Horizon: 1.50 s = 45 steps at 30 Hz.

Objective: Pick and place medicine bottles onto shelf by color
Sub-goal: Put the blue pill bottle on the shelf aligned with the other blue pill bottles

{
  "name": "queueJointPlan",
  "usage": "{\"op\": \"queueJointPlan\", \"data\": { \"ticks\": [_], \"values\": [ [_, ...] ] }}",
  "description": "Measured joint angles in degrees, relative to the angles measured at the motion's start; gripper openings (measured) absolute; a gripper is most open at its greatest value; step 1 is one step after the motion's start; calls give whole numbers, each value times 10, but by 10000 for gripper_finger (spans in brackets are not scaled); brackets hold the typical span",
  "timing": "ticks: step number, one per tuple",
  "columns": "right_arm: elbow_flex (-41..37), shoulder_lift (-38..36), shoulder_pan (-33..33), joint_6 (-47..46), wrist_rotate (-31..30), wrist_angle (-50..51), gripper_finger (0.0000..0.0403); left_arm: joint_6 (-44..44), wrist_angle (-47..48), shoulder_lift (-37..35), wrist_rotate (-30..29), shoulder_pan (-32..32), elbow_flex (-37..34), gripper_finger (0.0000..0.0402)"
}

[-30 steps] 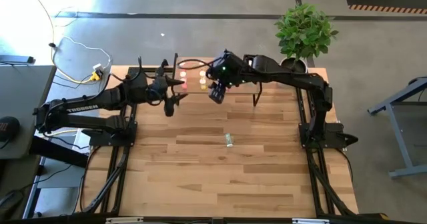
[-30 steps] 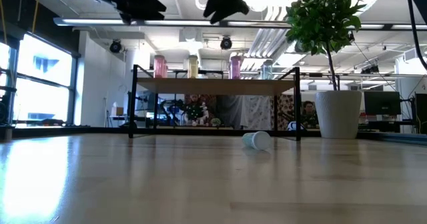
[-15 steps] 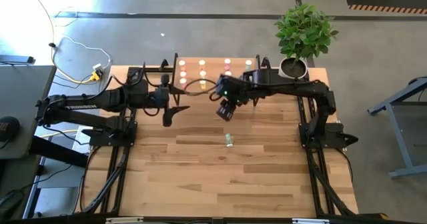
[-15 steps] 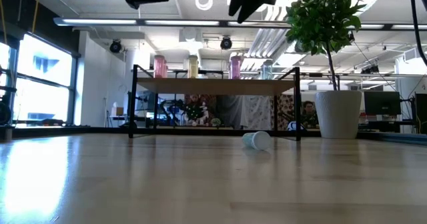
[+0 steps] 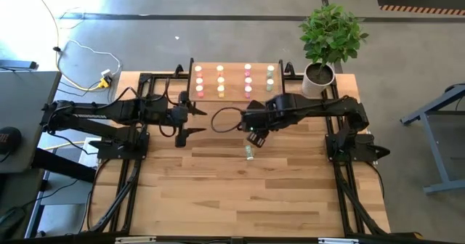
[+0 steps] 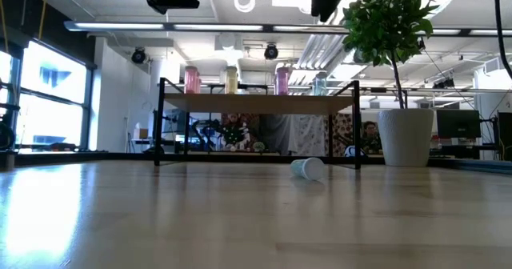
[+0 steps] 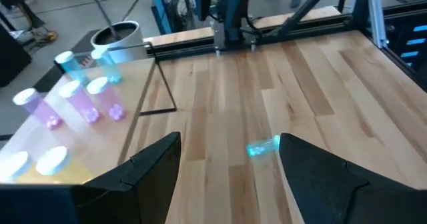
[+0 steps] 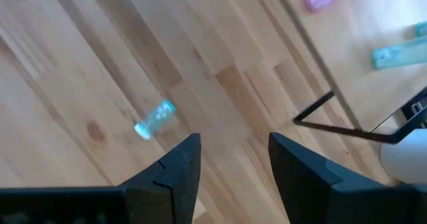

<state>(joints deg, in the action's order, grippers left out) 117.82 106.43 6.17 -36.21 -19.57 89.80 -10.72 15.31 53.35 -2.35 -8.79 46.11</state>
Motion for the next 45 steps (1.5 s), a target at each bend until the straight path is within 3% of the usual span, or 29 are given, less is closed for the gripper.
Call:
{"op": "queueJointPlan", "data": {
  "ticks": [8, 12, 22, 33, 45],
  "values": [
    [-97, -22, 25, -28, 20, -4, 168, 7, -1, 39, 0, 13, 0, 243],
    [-147, -32, 26, -54, 59, -23, 168, 17, -7, 53, -3, 14, 0, 243],
    [-269, -38, 24, -135, 166, -203, 168, 31, -5, 53, -11, 13, 0, 243],
    [-391, -37, 21, -269, 168, -393, 176, 31, -5, 53, -9, 14, 0, 243],
    [-493, -37, 13, -328, 167, -547, 216, 30, 2, 53, -9, 13, 0, 243]
  ]
}}
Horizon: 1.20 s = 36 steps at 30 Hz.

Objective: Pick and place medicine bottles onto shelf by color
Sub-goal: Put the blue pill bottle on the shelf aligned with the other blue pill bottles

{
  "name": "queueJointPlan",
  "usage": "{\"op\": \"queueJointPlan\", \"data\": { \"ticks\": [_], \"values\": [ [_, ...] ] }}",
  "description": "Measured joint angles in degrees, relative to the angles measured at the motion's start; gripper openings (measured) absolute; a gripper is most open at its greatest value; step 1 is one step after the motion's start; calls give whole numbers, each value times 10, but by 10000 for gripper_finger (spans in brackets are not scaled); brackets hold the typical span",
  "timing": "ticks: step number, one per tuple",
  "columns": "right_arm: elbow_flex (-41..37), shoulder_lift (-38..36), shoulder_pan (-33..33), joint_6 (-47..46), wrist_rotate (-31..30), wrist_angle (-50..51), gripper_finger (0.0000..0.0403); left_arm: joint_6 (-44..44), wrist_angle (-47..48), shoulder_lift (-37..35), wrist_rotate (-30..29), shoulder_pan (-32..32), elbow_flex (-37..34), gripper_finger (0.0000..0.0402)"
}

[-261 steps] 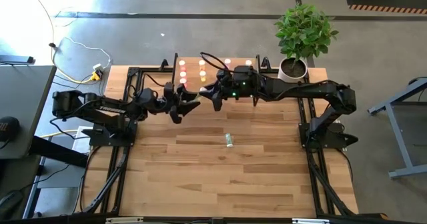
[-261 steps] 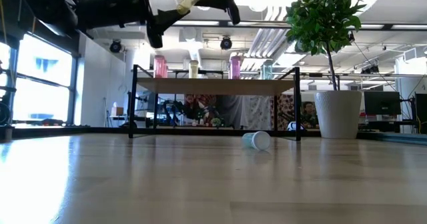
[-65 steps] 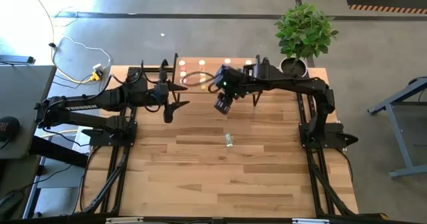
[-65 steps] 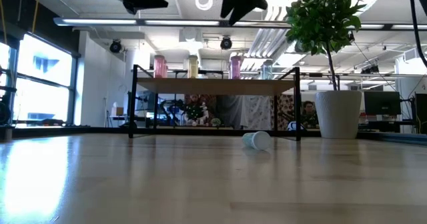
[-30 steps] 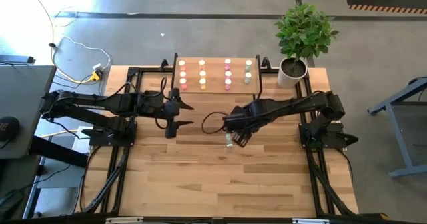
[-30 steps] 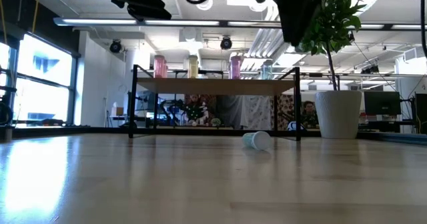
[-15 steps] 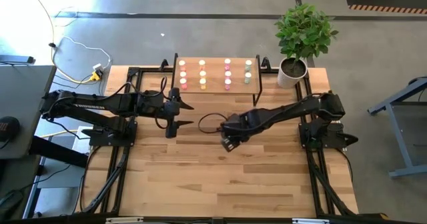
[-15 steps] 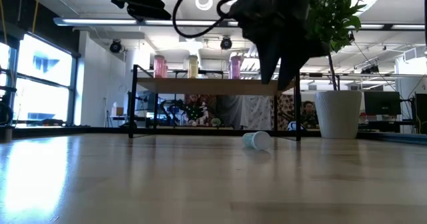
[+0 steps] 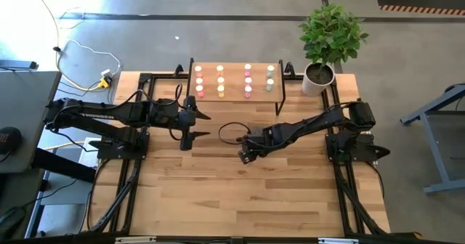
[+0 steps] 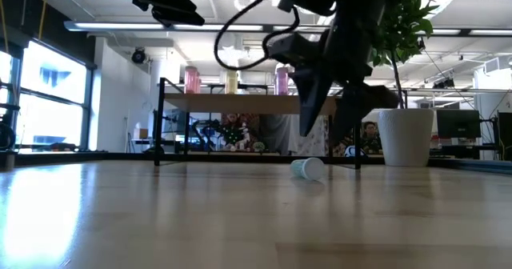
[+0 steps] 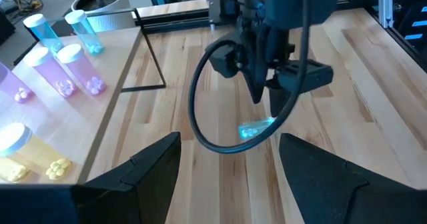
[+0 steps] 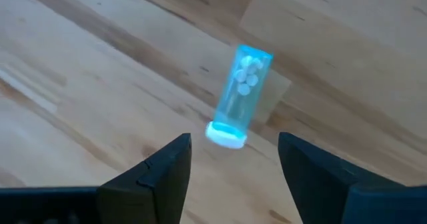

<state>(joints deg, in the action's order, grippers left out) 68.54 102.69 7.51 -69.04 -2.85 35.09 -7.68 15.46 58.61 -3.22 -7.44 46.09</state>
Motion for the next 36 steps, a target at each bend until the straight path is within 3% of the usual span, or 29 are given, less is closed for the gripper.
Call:
{"op": "queueJointPlan", "data": {
  "ticks": [19, 23, 32, 36],
  "values": [
    [-11, 63, -16, 35, 49, -43, 212, -1, 2, 0, -3, 0, 0, 243],
    [-10, 66, -17, 33, 59, -43, 190, -5, 2, 0, -3, 0, 0, 243],
    [-10, 67, -17, 47, 68, -45, 100, -5, 2, 0, -4, 0, 0, 243],
    [-9, 64, -16, 81, 80, -50, 87, 13, 11, 0, 0, 0, 0, 243]
  ]
}}
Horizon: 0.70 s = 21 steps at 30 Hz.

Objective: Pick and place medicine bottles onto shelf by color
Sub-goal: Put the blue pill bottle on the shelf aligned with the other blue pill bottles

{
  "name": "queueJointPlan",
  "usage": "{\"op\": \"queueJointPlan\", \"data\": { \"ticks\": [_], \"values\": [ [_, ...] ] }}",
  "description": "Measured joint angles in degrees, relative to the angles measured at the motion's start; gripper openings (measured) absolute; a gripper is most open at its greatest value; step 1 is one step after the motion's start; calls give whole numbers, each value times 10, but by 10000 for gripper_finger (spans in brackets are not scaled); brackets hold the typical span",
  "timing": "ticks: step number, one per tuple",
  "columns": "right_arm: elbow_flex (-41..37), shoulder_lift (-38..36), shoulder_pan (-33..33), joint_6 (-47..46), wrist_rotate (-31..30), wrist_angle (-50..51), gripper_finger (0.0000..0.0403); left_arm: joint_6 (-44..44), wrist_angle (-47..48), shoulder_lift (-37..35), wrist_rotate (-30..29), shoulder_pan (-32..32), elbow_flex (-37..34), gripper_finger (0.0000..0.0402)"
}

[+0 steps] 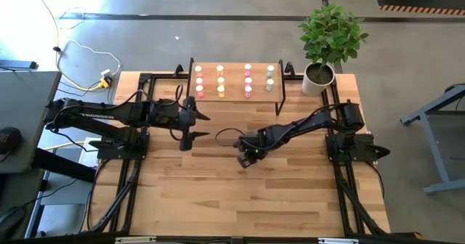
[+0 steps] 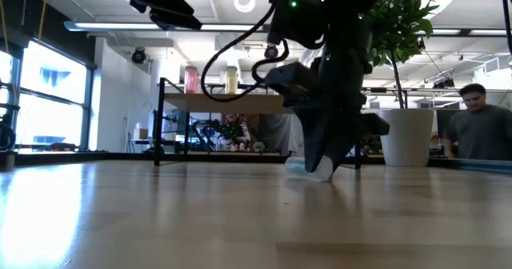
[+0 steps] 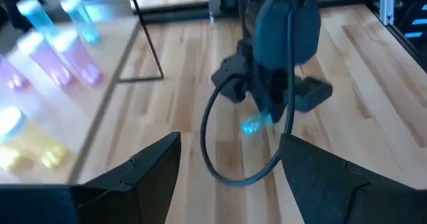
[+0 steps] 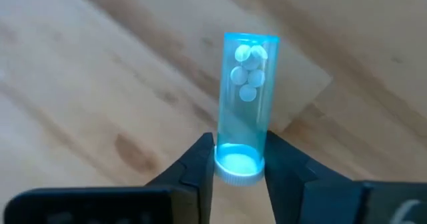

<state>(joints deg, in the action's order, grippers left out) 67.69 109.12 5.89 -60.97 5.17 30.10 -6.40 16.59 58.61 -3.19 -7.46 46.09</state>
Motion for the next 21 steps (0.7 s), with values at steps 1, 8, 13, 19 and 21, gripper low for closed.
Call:
{"op": "queueJointPlan", "data": {
  "ticks": [1, 8, 13, 19, 21],
  "values": [
    [2, -1, 0, 12, 4, 2, 88, 8, 7, 0, 1, 0, 0, 243],
    [57, -3, 0, 121, 36, 7, 101, 90, 78, 0, 37, 0, 0, 243],
    [123, -4, -3, 219, 28, 37, 99, 156, 109, 0, 74, 0, 0, 243],
    [216, -4, -15, 346, -24, 110, 99, 242, 111, 0, 103, 0, 0, 243],
    [243, -4, -16, 393, -53, 139, 99, 271, 109, 0, 115, 0, 0, 243]
  ]
}}
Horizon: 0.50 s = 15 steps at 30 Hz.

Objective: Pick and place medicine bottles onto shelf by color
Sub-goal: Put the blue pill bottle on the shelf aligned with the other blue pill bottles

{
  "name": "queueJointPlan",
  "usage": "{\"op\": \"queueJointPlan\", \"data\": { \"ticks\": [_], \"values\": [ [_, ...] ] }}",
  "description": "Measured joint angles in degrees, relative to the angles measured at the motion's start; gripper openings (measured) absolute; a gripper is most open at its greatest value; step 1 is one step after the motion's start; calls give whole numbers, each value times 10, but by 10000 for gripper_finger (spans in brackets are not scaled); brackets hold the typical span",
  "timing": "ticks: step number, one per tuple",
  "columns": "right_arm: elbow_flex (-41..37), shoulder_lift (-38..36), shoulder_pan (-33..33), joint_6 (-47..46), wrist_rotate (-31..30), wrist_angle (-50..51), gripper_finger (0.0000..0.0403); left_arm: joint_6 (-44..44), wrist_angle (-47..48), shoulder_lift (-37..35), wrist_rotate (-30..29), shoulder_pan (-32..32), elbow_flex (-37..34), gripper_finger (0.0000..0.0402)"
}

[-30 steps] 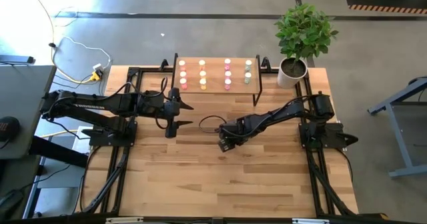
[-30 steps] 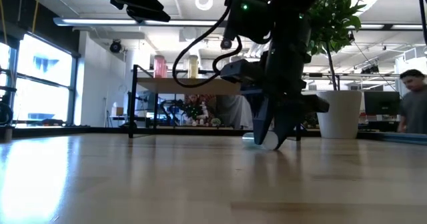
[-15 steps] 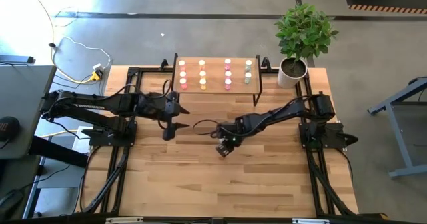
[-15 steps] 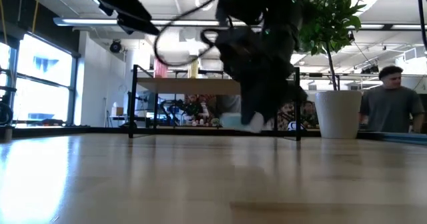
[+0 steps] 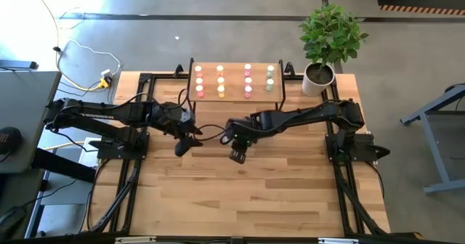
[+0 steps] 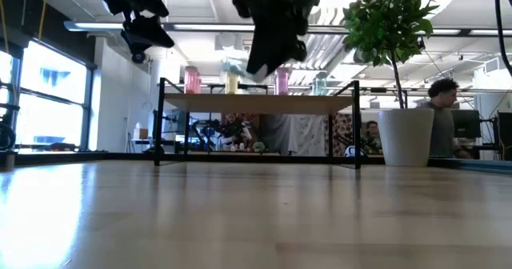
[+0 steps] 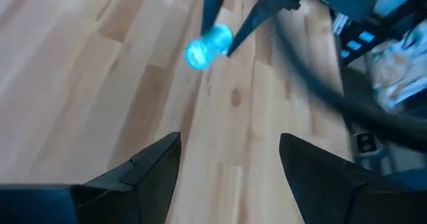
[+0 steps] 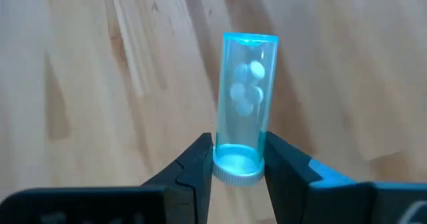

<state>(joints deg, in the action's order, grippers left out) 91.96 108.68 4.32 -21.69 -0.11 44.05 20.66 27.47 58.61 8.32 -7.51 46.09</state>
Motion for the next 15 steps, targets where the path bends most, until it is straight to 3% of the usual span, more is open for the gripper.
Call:
{"op": "queueJointPlan", "data": {
  "ticks": [7, 15],
  "values": [
    [74, 0, 4, 171, -81, 58, 99, 134, -26, 0, 23, -6, 0, 243],
    [116, 0, 21, 400, -120, 66, 99, 317, -95, 0, 51, -27, 0, 243]
  ]
}}
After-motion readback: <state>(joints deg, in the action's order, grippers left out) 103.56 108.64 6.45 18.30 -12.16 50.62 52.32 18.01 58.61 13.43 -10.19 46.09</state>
